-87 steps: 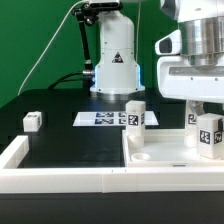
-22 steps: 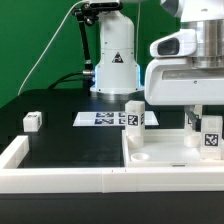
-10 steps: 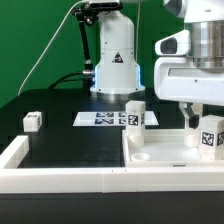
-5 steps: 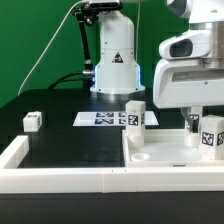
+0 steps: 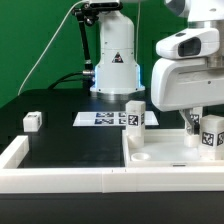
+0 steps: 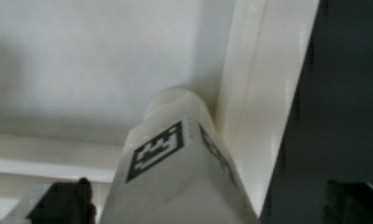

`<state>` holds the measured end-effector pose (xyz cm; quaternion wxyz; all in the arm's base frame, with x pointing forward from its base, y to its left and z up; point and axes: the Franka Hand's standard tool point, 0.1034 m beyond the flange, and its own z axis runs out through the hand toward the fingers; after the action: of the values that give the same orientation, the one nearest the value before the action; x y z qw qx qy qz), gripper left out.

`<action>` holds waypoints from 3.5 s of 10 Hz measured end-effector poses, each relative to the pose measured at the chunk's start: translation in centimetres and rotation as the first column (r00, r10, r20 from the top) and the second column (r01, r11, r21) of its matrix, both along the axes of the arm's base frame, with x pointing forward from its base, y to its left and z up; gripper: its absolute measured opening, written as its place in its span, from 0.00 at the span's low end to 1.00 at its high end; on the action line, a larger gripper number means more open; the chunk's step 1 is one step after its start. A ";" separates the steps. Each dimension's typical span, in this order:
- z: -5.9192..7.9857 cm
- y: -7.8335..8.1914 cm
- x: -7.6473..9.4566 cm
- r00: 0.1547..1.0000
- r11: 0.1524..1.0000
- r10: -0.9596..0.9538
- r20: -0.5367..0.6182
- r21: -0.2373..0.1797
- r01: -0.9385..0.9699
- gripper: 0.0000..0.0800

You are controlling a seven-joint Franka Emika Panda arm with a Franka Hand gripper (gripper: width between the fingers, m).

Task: Assemble square table

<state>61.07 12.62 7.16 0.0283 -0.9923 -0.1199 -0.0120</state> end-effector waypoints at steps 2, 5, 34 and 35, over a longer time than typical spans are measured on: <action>0.0 -0.3 0.0 0.994 0.994 0.110 0.006 -0.010 -0.110 0.81; -0.1 -0.3 0.0 0.993 0.993 0.116 0.005 -0.010 -0.116 0.66; 1.9 -13.2 -5.6 0.889 0.889 -0.457 0.037 -0.023 0.458 0.81; 1.9 -13.4 -5.6 0.887 0.887 -0.460 0.037 -0.023 0.461 0.81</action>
Offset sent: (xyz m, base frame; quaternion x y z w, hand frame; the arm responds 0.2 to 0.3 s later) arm 0.0000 0.0000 0.0000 0.0000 0.0000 0.0000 1.0000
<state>55.51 -0.82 9.08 0.0072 -0.9925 0.1183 -0.0315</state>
